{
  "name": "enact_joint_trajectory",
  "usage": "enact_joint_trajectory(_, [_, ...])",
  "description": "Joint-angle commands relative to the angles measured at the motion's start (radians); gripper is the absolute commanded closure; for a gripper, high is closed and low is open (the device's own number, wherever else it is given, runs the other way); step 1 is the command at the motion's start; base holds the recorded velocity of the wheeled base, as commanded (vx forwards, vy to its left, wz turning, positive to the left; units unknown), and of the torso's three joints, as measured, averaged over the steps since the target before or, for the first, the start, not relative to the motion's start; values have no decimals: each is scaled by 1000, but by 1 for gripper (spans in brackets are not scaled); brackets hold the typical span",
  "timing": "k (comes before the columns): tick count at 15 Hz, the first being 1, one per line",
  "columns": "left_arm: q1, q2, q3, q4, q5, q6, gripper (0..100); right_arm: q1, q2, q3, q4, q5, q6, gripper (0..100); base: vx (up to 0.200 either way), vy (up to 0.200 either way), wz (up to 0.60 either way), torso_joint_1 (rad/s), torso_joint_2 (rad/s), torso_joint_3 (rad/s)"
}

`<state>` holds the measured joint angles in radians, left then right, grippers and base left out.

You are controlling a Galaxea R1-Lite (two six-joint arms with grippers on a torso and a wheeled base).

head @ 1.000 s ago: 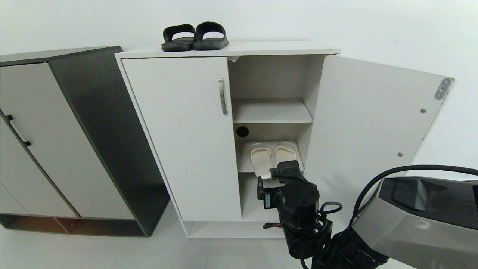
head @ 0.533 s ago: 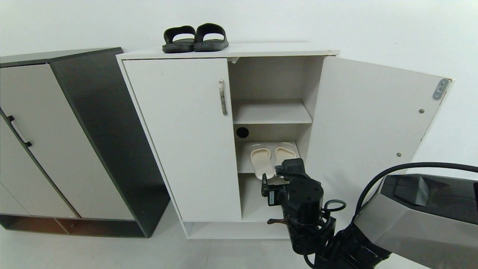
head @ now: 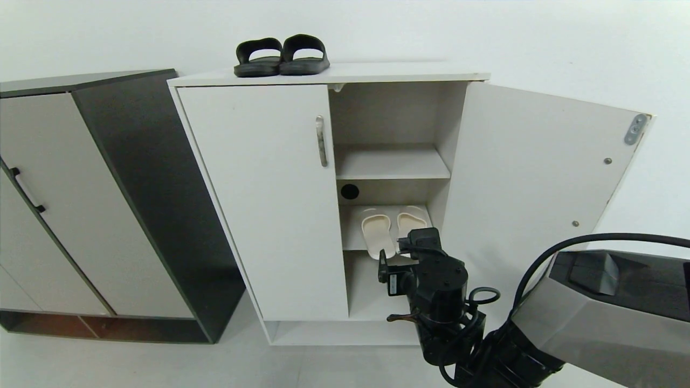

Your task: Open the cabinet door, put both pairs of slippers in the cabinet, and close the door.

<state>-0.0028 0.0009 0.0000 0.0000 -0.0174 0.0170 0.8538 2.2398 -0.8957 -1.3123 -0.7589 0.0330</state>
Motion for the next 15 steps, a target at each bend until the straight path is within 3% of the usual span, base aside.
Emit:
enact_joint_trajectory(1, [0, 1, 0, 0, 1, 0, 100, 1, 0, 0, -1, 0, 1, 0, 0, 200, 0, 7, 2, 12])
enact_joint_trajectory(15, [0, 1, 0, 0, -1, -3, 100, -16, 4, 17, -2, 6, 1, 0, 0, 200, 0, 3, 3, 3])
